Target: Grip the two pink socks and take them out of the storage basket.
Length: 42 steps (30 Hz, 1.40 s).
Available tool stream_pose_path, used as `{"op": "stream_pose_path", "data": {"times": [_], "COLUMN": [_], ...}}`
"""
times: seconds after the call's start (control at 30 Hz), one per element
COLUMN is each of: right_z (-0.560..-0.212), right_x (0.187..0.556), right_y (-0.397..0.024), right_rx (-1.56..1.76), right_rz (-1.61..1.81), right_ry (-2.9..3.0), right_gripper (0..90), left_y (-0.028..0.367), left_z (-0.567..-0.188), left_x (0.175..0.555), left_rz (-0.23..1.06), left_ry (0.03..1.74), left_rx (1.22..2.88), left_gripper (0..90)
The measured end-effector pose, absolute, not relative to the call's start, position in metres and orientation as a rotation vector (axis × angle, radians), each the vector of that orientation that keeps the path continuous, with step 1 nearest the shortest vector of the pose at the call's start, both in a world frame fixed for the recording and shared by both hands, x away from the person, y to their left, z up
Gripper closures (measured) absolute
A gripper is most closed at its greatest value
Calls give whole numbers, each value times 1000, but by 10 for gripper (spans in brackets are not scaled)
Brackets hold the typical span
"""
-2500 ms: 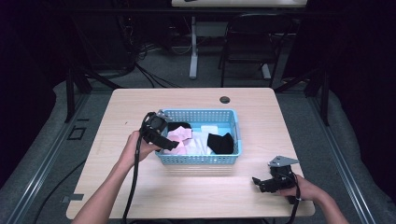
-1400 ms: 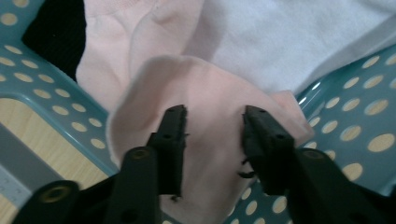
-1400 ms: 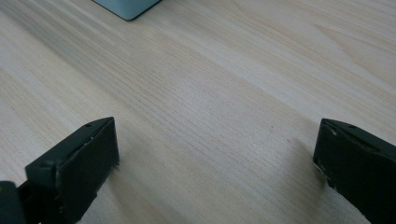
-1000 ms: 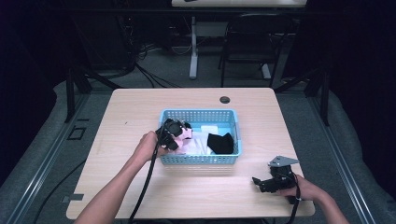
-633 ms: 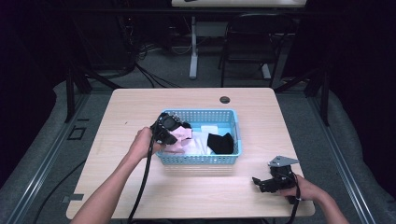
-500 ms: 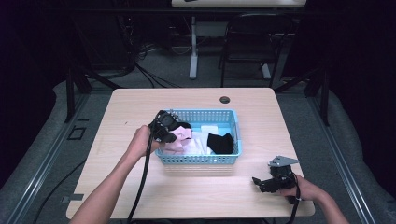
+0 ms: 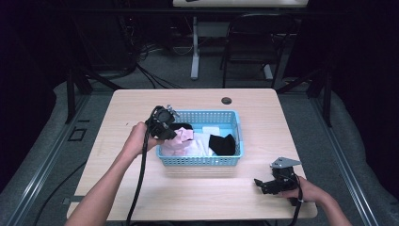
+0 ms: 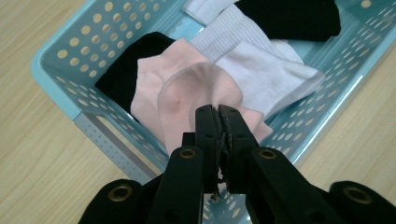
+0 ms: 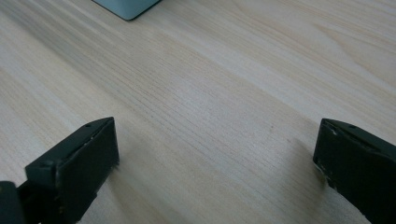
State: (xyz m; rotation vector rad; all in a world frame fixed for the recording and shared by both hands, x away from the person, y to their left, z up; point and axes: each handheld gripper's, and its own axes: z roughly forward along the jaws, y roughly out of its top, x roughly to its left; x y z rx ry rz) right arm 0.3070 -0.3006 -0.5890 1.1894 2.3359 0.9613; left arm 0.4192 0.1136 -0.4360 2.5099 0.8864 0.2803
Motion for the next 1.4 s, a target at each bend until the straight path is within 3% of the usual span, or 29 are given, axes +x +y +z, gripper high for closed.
{"op": "stream_pose_path", "data": {"times": [1.4], "right_z": [-589], "right_x": [307], "right_y": [-300], "right_rx": [1190], "right_rz": [963], "right_ry": [2335], "right_gripper": [0], "left_y": [140], "left_z": [-358], "left_x": [417], "left_rz": [354], "left_ry": [856], "left_rx": [2417], "left_gripper": [864]}}
